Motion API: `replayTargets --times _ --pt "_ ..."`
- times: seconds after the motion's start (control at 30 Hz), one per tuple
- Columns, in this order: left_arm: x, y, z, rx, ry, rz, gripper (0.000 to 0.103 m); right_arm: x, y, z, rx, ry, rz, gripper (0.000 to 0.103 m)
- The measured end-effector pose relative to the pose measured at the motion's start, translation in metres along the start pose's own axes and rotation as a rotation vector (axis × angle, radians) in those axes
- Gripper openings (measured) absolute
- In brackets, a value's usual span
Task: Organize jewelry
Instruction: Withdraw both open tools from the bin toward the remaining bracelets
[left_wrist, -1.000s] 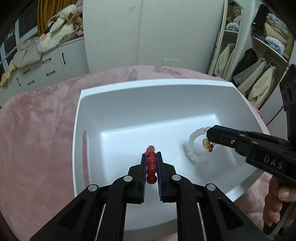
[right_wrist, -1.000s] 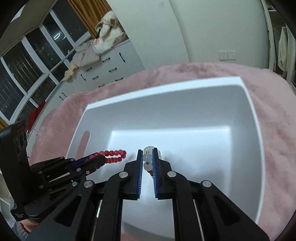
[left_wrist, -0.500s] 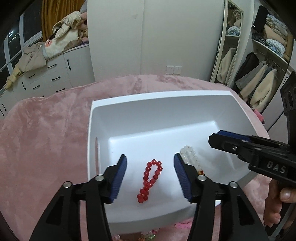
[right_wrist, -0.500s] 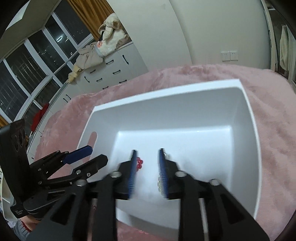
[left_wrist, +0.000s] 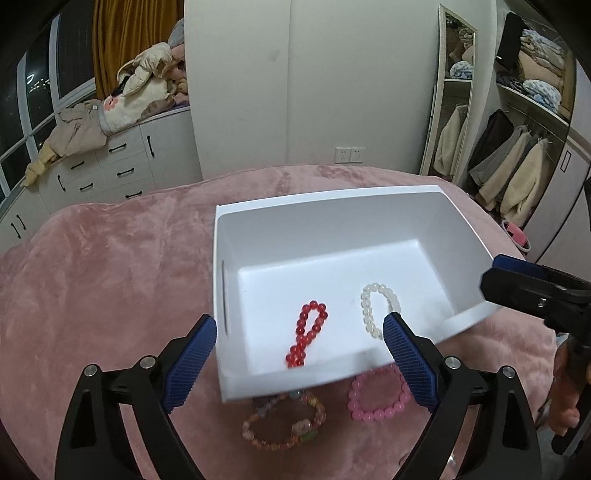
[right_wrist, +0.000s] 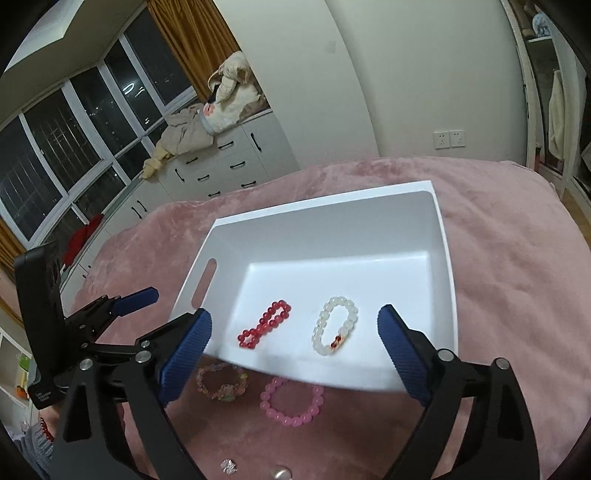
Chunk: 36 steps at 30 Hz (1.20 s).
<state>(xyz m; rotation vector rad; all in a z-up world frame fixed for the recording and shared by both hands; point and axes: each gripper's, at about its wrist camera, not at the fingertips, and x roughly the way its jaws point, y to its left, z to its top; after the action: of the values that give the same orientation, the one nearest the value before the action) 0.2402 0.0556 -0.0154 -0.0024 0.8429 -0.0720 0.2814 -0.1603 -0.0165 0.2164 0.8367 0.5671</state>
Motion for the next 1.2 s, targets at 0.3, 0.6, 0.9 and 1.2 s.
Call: replayTargets --times 0.3,0.6,0.9,1.2 --pt "-0.026 -0.004 -0.025 0.007 -0.009 -0.004 0.094 -0.024 0.01 -0.028 -0.034 -0.007 -0.025 0.096" --pt "-0.03 -0.008 -0.067 0.027 0.032 -0.004 0.094 -0.027 0.015 -0.064 -0.055 0.019 -0.04 0.098" --pt "-0.01 -0.009 -0.095 0.038 0.085 -0.01 0.094 -0.003 0.008 -0.088 -0.045 0.063 -0.041 0.091" --pt "0.019 0.0 -0.104 0.02 0.118 -0.014 0.094 0.033 -0.004 -0.1 -0.004 0.148 -0.009 0.055"
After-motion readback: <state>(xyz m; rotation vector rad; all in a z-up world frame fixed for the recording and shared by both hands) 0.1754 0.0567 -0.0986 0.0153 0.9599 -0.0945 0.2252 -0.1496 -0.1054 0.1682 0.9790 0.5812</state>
